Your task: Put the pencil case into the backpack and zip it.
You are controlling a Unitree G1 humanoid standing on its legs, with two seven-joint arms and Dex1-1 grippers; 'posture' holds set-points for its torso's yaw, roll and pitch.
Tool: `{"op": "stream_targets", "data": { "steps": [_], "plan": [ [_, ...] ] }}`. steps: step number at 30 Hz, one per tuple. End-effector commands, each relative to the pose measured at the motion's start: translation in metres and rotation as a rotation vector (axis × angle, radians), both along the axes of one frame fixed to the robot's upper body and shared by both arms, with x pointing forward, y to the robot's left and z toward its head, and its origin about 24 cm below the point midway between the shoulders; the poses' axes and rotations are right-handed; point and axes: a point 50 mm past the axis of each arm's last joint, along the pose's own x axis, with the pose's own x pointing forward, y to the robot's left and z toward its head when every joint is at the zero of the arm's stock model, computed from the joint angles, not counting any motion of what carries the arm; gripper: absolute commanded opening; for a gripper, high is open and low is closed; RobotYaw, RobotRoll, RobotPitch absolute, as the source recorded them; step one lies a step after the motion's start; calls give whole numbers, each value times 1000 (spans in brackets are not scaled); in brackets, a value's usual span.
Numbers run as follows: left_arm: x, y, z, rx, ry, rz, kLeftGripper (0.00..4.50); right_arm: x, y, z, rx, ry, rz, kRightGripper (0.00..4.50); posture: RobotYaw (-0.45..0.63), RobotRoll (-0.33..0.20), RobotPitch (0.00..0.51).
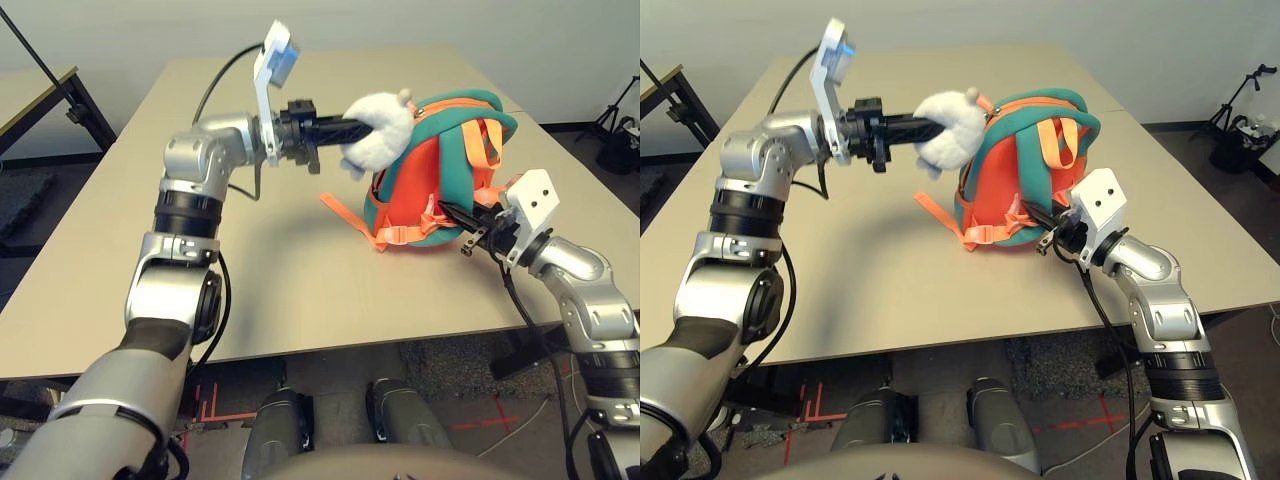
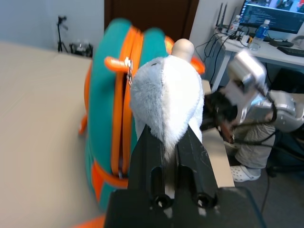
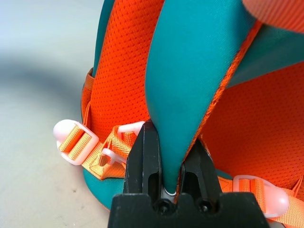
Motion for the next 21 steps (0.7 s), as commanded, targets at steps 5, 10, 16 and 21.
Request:
{"op": "stream_targets", "data": {
  "steps": [5, 10, 16, 21],
  "plan": [
    [-8, 16, -71, 92, 206, 118, 0, 1, 3, -4, -4, 21, 28, 89, -259, 0, 0],
    [-9, 14, -92, 110, 260, 160, 0, 3, 3, -3, -6, 20, 29, 89, -252, 0, 0],
    [-7, 15, -93, 67, 269, 182, 0, 5, 3, -1, -11, 17, 35, 89, -246, 0, 0],
    [-24, 21, -76, -53, 281, 63, 992, 2, 1, -1, -13, 36, 45, 439, -240, 0, 0]
  ]
}}
